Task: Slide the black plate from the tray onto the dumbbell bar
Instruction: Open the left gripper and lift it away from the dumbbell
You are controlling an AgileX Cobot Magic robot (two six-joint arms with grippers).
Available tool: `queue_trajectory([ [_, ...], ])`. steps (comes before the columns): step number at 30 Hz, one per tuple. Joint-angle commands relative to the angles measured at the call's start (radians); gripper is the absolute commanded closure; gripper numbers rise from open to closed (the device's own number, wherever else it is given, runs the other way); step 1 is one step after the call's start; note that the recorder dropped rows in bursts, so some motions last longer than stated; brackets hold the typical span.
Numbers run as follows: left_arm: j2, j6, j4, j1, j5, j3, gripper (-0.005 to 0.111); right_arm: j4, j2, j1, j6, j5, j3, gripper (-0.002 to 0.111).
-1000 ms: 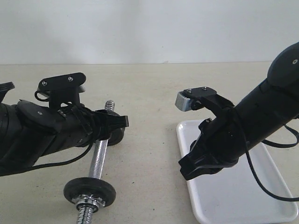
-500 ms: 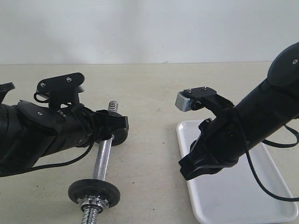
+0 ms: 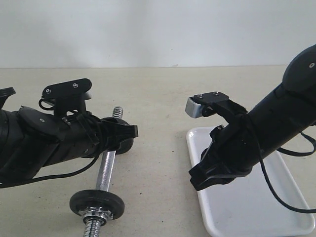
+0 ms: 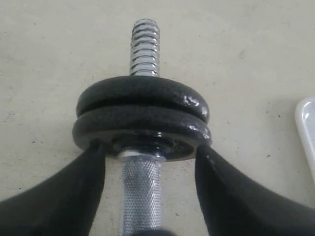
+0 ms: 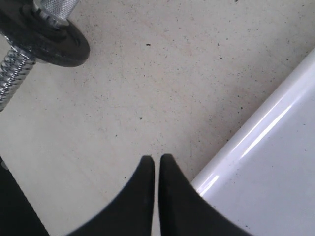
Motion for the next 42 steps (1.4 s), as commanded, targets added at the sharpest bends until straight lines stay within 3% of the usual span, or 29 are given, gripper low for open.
queue_trajectory([
  [1, -0.023, 0.039, 0.001, 0.001, 0.019, -0.001, 0.055, 0.003, -0.013, -0.001, -0.011, 0.0, 0.004, 0.109],
  [19, -0.215, 0.257, 0.001, -0.004, 0.07, 0.008, 0.056, 0.0, -0.013, -0.001, -0.031, 0.017, 0.004, 0.109],
  [28, -0.274, 0.306, 0.001, -0.004, 0.05, 0.073, 0.088, 0.0, -0.013, -0.001, -0.043, -0.001, 0.004, 0.109],
  [32, -0.322, 0.421, 0.001, -0.004, 0.057, 0.083, 0.102, -0.038, -0.013, -0.001, -0.043, -0.023, 0.004, 0.109],
  [37, -0.403, 0.476, 0.001, -0.004, 0.102, 0.083, 0.102, -0.164, -0.013, -0.001, -0.043, -0.04, 0.004, 0.109],
  [42, -0.512, 0.684, 0.001, -0.004, 0.228, 0.111, 0.102, -0.211, -0.013, -0.001, -0.042, -0.027, 0.004, 0.109],
])
